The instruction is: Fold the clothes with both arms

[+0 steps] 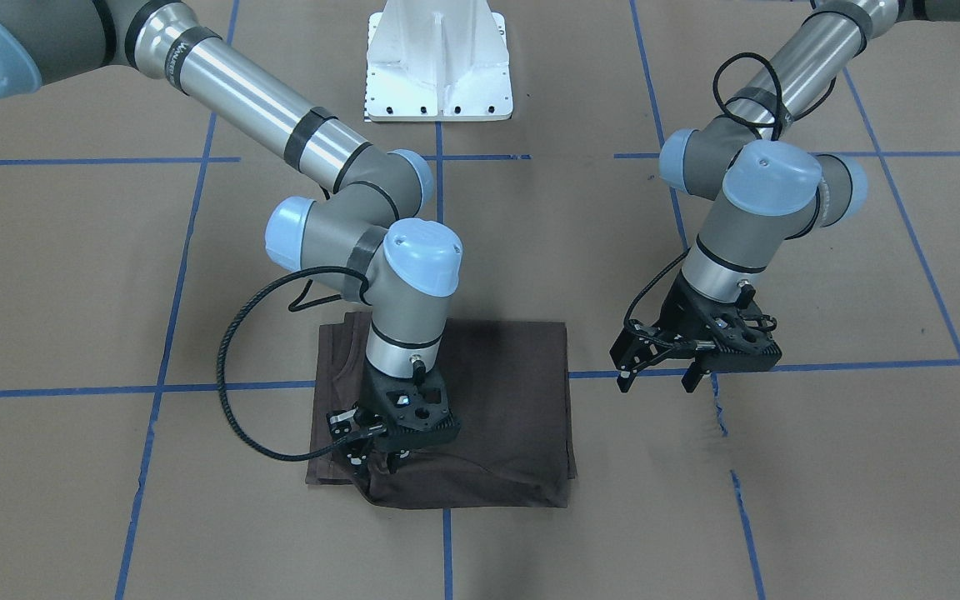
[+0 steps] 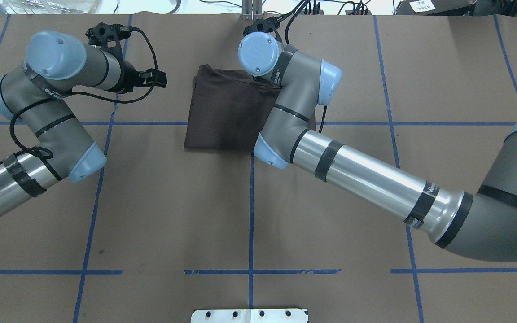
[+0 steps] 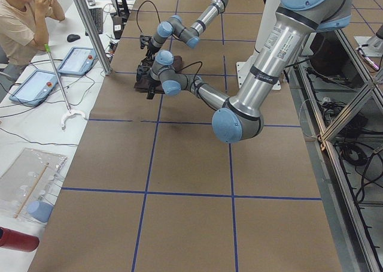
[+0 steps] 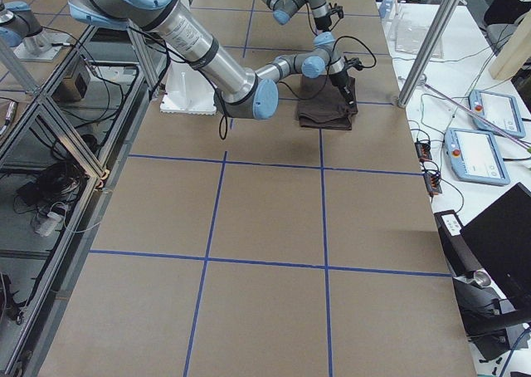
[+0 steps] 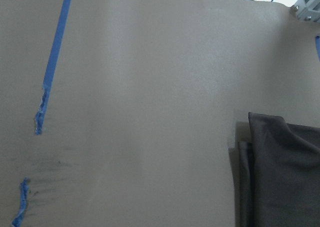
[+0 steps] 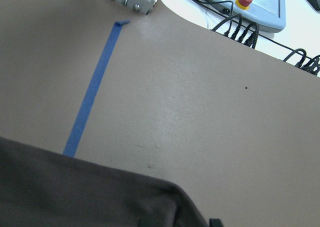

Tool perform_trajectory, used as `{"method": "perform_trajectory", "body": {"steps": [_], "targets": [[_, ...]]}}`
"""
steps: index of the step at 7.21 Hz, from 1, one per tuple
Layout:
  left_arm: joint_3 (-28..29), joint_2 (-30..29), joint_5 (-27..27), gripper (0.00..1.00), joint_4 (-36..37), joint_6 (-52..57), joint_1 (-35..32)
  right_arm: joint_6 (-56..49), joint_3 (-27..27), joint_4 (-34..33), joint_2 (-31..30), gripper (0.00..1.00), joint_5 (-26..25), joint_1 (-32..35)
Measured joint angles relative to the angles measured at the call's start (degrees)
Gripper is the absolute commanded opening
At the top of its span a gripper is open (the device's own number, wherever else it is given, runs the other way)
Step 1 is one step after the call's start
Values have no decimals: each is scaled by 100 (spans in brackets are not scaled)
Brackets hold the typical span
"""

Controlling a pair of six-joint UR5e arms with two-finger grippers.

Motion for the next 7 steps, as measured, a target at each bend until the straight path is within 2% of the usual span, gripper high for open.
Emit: {"method": "perform_trajectory", "body": {"steps": [2,3,5,6,7], "targets": [[-536,233,-368,100,302,100,-12,93,578,-363,-154,100,1266,584],[-1186,537,-563,100,768,408,-34,-9,1259,-699,-573,100,1847,868],[-2749,1297,-675,100,2141,1549,-240,-875,3212,-1408,-2021,100,2586,1478],[-3340,1808,-696,100,2533,2184,-482,-1563,4095,-1892,-2710,100,2862,1843],[-3698,2389,-782,100,2699,2950,-863,-2323,4814,-2283,-3458,100,3106,2229]]}}
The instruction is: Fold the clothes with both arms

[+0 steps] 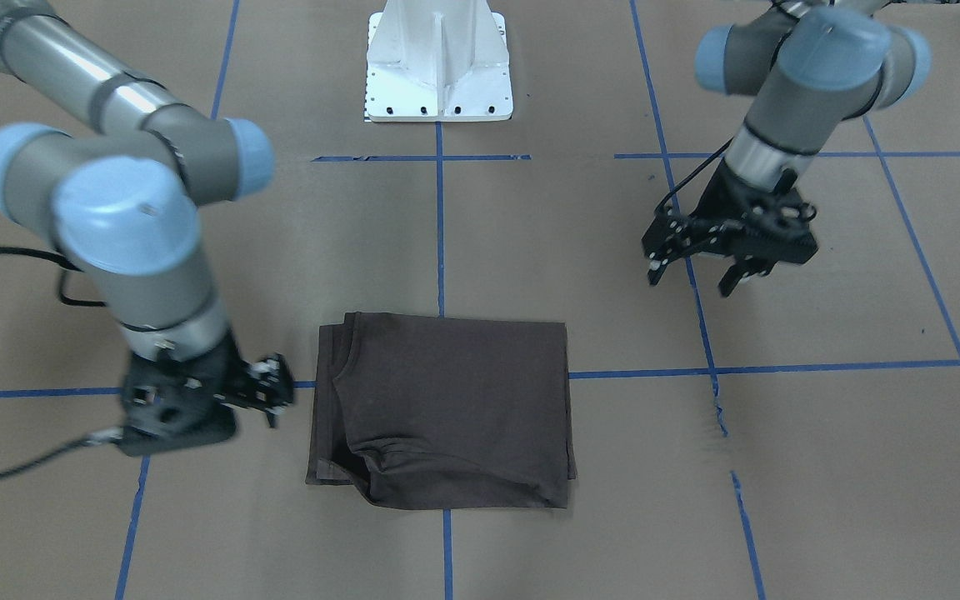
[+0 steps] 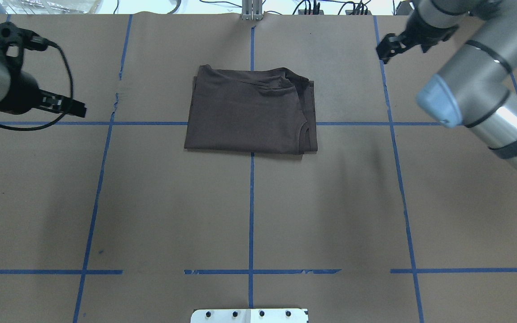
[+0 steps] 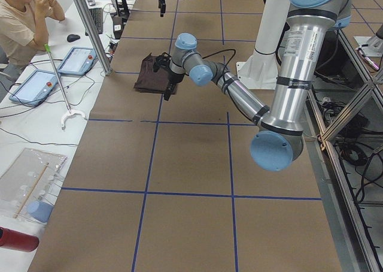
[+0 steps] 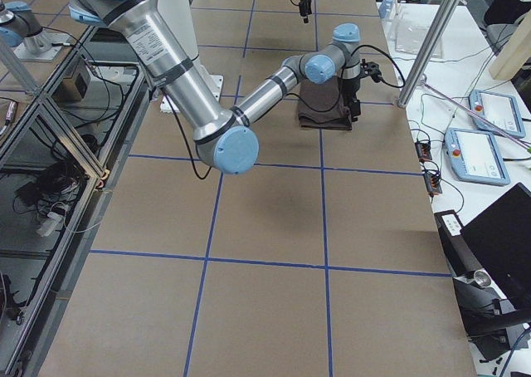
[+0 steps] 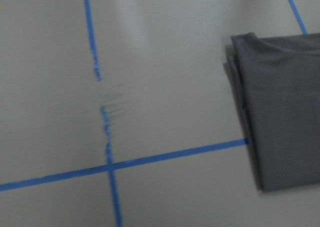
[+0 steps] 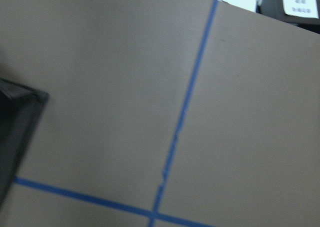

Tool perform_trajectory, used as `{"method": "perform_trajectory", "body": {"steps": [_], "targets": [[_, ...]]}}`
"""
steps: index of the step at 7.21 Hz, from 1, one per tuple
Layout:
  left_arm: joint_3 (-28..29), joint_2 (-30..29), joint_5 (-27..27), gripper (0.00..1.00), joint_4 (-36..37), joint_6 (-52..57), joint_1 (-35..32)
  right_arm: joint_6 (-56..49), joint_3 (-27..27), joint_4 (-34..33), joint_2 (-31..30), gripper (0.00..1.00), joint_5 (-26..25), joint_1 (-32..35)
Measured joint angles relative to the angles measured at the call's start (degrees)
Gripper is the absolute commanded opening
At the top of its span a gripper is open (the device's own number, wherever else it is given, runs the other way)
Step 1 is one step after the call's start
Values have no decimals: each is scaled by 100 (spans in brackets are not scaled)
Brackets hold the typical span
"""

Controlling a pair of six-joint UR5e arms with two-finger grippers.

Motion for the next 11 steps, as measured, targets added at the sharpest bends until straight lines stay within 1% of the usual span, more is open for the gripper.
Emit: {"method": "perform_trajectory", "body": {"steps": [1,2,3,4,5,6,8,9,11], "targets": [[-145,543,-226,100,62,957,-547,-730,452,-171,-813,100,241,414],[-159,996,-544,100,85,1931,-1208,-1415,664,-216,-1587,100,440,836],[-50,1374,-946,100,101,2633,-1913,-2050,740,-212,-2264,100,540,1195],[210,1692,-1394,100,113,2961,-2526,-2545,765,-185,-2875,100,583,1549],[480,1937,-1664,100,116,3081,-2904,-2809,789,-173,-3380,100,709,1945],[680,2123,-1773,100,118,3125,-3137,-2964,808,-166,-3798,100,986,2320],[1059,2364,-1876,100,127,3142,-3325,-3045,793,-156,-4317,100,1428,2751],[1258,2404,-1900,100,129,3143,-3345,-3049,788,-154,-4453,100,1566,2852],[1449,2416,-1943,100,128,3142,-3348,-3048,789,-152,-4545,100,1655,2920]]}}
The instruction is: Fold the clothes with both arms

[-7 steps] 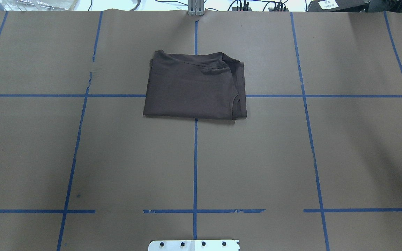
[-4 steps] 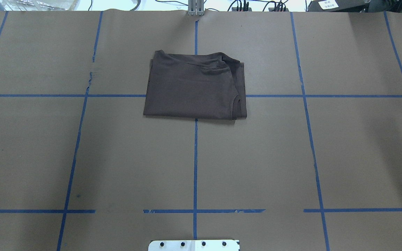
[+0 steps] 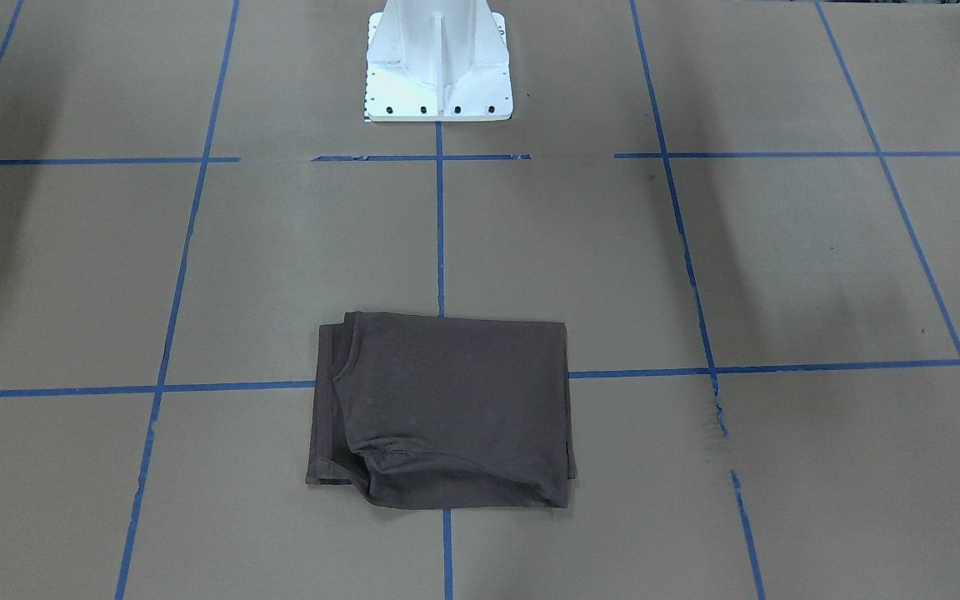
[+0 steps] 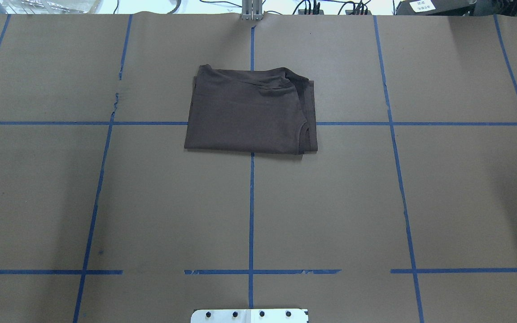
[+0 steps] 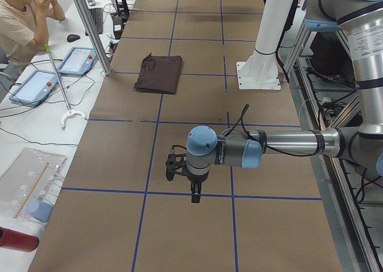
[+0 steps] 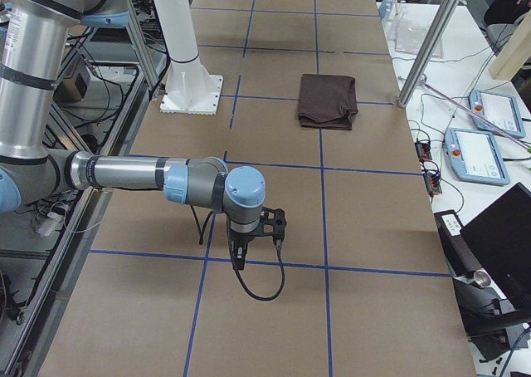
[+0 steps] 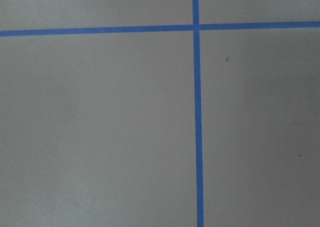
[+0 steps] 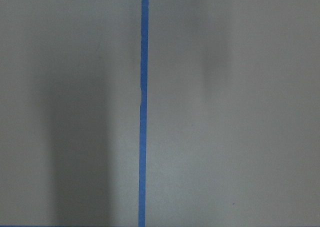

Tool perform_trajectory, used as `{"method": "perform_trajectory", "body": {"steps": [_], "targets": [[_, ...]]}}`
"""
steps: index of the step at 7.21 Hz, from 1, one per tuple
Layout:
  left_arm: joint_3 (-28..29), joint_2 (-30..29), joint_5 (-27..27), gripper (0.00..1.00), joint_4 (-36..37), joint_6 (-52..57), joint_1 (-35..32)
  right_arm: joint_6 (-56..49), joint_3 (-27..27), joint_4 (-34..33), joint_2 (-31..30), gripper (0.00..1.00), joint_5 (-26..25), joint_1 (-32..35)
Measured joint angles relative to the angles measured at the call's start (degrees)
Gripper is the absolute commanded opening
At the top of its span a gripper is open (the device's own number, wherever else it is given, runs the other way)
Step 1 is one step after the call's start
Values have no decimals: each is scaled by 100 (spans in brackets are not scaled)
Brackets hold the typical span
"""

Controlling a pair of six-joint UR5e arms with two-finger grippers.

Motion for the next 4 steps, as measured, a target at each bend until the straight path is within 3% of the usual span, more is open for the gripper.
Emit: {"method": "perform_trajectory", "body": {"steps": [4], "targets": [[-228,-74,-3,100,362,-8,21,3,25,4,3,100,13,9]]}}
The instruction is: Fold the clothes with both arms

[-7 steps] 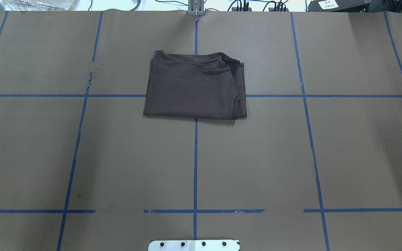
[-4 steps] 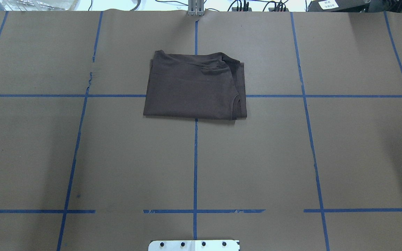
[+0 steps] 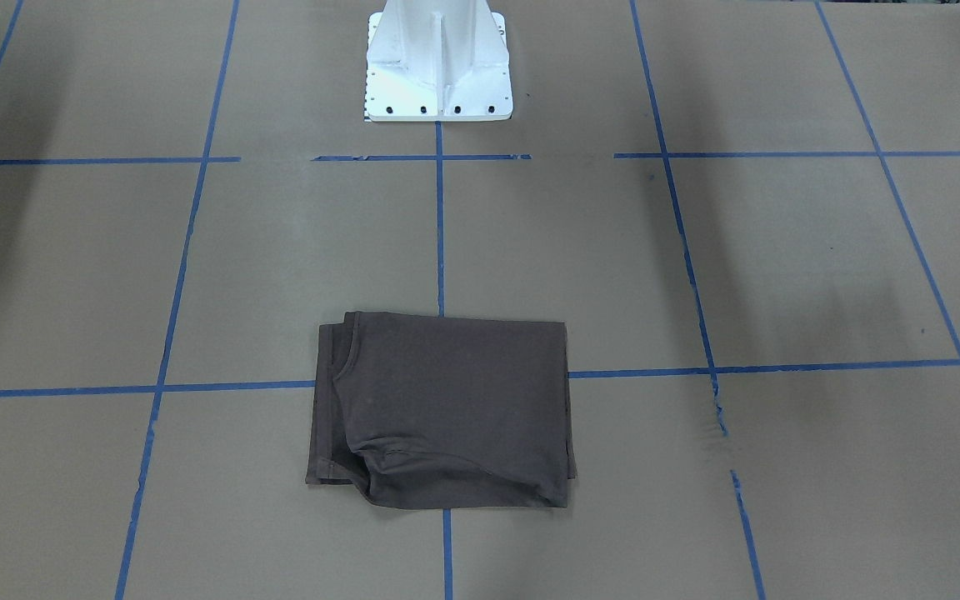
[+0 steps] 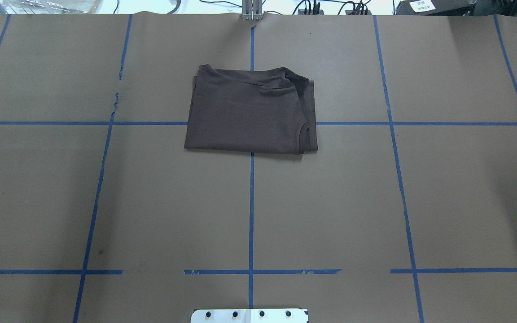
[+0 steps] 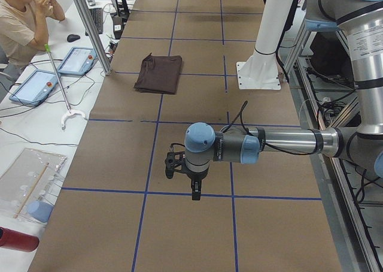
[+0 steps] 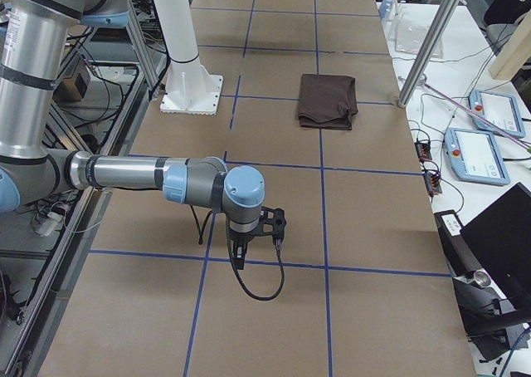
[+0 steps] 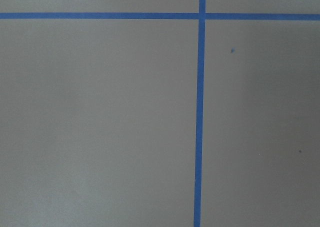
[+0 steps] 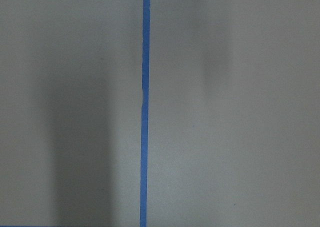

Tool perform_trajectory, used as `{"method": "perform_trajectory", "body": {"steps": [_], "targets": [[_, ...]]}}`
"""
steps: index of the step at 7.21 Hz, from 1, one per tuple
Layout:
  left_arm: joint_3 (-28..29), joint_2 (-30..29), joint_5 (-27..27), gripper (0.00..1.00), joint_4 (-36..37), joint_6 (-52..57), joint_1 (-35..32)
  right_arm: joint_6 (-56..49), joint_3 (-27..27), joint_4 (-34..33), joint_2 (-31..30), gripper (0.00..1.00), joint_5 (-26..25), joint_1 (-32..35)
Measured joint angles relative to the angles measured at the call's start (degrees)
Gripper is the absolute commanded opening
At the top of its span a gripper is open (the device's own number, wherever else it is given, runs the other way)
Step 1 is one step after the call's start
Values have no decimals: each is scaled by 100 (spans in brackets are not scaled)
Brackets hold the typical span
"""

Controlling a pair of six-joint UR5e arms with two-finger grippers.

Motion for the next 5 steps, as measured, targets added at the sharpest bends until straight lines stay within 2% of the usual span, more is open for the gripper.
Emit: {"method": "perform_trajectory", "body": {"steps": [5], "targets": [[-190,-62,64,100,7,-24,28,3,-13,3,37,100,0,-5]]}}
